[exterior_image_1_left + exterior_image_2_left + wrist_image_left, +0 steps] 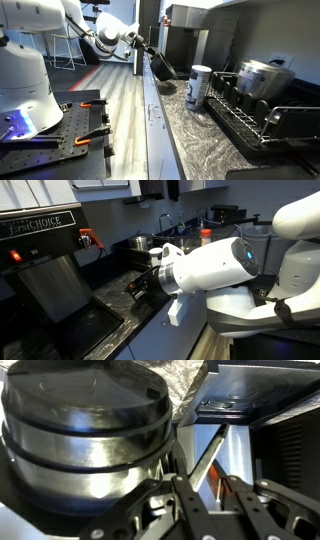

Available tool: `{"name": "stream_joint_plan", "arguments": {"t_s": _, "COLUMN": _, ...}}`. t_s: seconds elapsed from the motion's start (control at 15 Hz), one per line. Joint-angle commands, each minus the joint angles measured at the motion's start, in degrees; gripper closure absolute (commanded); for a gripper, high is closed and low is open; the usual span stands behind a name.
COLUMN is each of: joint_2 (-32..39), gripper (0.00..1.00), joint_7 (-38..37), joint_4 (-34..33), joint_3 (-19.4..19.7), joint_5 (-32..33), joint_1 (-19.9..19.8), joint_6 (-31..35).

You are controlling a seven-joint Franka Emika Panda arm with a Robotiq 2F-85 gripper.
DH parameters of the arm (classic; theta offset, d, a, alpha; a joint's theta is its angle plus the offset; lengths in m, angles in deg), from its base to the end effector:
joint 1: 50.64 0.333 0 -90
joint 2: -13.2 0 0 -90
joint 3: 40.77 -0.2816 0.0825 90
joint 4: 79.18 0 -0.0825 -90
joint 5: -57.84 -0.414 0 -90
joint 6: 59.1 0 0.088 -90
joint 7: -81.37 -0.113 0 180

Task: Pick up the coffee cup and put it on the counter

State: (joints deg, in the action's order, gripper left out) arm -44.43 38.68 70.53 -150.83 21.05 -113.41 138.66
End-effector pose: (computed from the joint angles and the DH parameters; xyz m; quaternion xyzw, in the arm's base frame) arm 0.4240 0.2249 0.2186 0.8424 -0.0719 0.5312 0.0544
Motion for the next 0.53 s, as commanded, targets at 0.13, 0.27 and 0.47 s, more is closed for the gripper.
{"name": "stream_joint_plan", "arguments": {"t_s": 0.13, "joint_2": -7.48, "gripper": 0.93, "joint_7": -7.47, "joint_4": 2.82, "joint_3": -2.45, "joint_5": -3.91, "joint_1": 0.04, "joint_6": 0.59}}
{"name": "stream_joint_plan", "arguments": {"t_s": 0.27, "joint_2": -9.48, "gripper": 0.93, "joint_7": -9.79, "joint_4": 3.00, "joint_3": -3.33, "joint_5": -4.66, "joint_1": -0.35, "joint_6": 0.58}}
{"name": "stream_joint_plan", "arguments": {"t_s": 0.47, "joint_2": -12.71, "gripper": 0.93, "joint_7": -12.93, "joint_4": 2.27, "joint_3": -4.58, "joint_5": -4.65, "joint_1": -2.02, "joint_6": 0.55}}
